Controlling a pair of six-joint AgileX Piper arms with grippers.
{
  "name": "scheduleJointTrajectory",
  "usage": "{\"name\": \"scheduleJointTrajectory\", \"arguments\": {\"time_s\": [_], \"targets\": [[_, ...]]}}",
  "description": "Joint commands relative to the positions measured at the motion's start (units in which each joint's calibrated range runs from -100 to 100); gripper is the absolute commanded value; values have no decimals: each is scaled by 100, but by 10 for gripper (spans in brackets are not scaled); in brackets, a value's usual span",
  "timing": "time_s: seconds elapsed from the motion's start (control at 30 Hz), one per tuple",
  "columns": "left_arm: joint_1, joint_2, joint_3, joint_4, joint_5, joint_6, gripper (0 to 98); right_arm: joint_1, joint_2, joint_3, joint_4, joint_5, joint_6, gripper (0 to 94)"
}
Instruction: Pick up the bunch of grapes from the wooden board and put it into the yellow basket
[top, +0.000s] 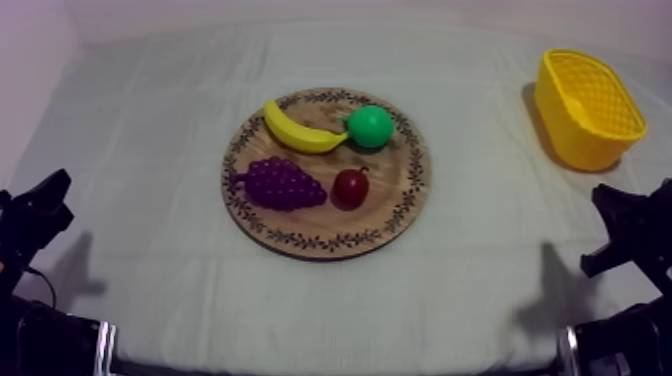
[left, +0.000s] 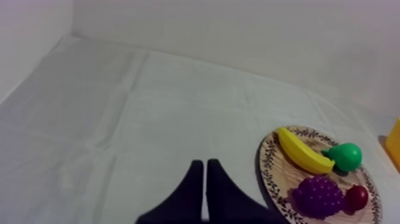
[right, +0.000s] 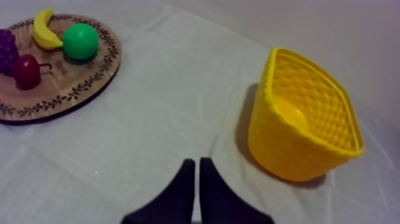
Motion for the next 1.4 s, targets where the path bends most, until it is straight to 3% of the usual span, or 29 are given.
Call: {"name": "scheduleJointTrajectory", "arguments": {"time_s": [0.0,0.43,0.73,1.37], "targets": [[-1,0,-4,1,-3,-1,1,3,-2,-7,2,-10,-77,4],[-1,0,-4,1,-3,-1,1,6,81,-240,35,-95,57,4],[-1,0,-4,1,-3,-1,1,-202,1105,-1419,208,-38,219,5],[-1,0,-4,1,-3,-1,1,-1512,4132,-5215,573,822,423,6]]}}
